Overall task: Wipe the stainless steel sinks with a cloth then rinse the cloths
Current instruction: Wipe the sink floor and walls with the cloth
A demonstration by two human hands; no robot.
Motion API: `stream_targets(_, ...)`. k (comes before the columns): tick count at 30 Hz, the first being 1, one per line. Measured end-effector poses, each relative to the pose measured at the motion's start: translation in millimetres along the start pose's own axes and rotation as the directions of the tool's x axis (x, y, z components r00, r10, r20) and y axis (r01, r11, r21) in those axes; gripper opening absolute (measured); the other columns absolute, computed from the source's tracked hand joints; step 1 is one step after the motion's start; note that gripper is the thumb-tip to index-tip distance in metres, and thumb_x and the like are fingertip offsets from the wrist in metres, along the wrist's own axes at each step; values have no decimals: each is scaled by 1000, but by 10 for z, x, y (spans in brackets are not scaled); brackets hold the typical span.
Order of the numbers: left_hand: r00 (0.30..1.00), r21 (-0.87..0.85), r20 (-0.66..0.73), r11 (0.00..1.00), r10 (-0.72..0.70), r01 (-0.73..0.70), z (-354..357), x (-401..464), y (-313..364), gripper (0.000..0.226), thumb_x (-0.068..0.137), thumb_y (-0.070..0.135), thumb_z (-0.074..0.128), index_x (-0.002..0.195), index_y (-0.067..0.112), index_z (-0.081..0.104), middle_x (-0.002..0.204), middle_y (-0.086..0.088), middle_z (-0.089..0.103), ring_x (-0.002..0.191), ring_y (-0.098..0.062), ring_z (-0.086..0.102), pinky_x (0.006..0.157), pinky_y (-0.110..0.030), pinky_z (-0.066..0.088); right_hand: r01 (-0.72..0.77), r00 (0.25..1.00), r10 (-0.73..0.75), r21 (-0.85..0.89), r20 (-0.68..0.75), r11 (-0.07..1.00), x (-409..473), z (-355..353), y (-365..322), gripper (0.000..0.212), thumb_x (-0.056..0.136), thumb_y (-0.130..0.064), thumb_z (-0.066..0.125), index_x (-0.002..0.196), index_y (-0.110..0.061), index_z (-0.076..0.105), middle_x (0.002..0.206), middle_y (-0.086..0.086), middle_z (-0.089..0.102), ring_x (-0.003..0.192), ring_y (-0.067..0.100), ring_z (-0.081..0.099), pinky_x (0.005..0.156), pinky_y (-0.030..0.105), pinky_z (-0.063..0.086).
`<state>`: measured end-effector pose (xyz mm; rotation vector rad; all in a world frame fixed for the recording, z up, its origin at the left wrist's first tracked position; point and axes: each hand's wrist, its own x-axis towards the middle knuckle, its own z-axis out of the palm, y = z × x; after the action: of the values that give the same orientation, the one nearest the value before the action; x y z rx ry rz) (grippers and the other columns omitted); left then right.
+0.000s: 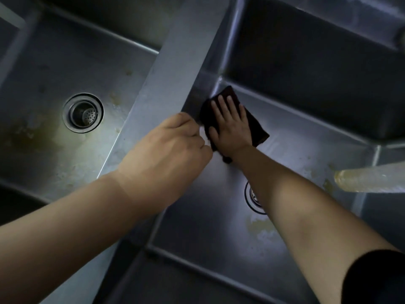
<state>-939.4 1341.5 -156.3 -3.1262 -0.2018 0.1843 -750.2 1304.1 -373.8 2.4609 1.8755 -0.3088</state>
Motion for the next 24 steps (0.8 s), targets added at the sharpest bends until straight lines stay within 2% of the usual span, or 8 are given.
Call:
stream_targets(5,998,37,53,999,-17,15,-59,-10,30,12,67,7,50,67,17,57,65,-4,58,76,-32,56,89,-37,39,-14,1000,14,-9,-5,1000,210,-108,122,68,92,-43,33,152,-23,8,160,1,7,147,21,0,118,43,-2)
stream_targets(9,985,137,171,990,2,-26,-127,-4,118,17,66,8,46,72,19,57,72,-2,60,79,-30,56,85,-37,41,-68,998,67,1,5,998,77,-123,197,67,92,-44,33,152,-23,9,160,1,7,147,21,-1,117,43,-3)
stream_targets(12,968,170,249,985,-23,-20,-135,72,202,27,70,8,37,82,20,58,83,-1,63,87,-27,56,79,-36,40,-168,986,168,25,-6,985,-222,-96,445,69,91,-43,37,152,-20,14,160,4,10,147,24,3,117,44,0)
stream_targets(15,947,184,297,981,-120,66,25,220,401,34,76,8,31,98,20,54,101,-2,59,100,-27,51,82,-35,36,-283,959,283,3,8,959,-588,-88,845,71,88,-45,32,151,-15,19,158,10,15,146,29,9,117,46,3)
stream_targets(18,887,97,429,985,-171,143,285,401,697,26,83,12,45,108,18,50,111,-5,54,107,-27,48,87,-35,35,-392,920,393,27,2,919,-958,-83,1236,75,84,-47,26,150,-12,19,157,13,17,145,32,10,117,45,2)
stream_targets(21,837,26,520,983,-170,183,630,484,929,39,81,11,55,119,15,46,121,-7,50,112,-28,47,89,-36,35,-529,847,530,40,-38,848,-1390,-33,1626,68,92,-43,31,151,-12,16,158,12,14,145,31,11,116,43,5)
stream_targets(24,831,0,519,972,-199,233,984,424,1062,52,80,11,60,128,13,40,132,-9,45,118,-28,45,93,-37,35,-657,753,657,22,-37,754,-1902,4,1936,66,94,-40,35,150,-10,18,158,13,16,145,30,10,116,44,6)
